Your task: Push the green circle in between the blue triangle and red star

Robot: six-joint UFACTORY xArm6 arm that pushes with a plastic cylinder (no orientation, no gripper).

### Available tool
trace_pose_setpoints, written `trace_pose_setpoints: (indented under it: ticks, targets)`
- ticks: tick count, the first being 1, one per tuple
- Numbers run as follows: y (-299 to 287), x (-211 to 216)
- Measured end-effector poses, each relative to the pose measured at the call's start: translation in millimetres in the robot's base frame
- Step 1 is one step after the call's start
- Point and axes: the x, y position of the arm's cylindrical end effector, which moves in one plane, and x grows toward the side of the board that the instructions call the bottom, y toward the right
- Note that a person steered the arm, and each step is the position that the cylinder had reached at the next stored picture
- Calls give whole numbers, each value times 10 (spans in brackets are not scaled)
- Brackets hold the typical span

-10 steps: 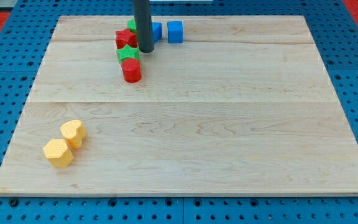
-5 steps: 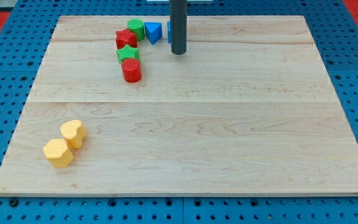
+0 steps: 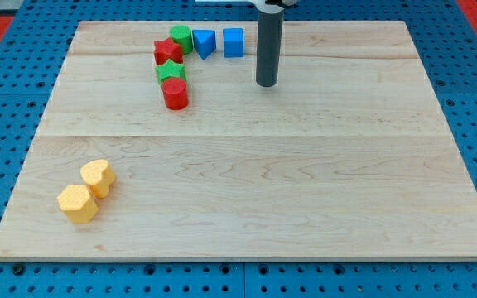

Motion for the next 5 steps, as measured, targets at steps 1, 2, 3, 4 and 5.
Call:
trace_pose_setpoints:
  ticks: [1,2,3,4,5]
  targets:
    - [-79,-11]
    - [262,-453]
    - [355,-1039]
    - [64,-1432]
    - [-389,-1445]
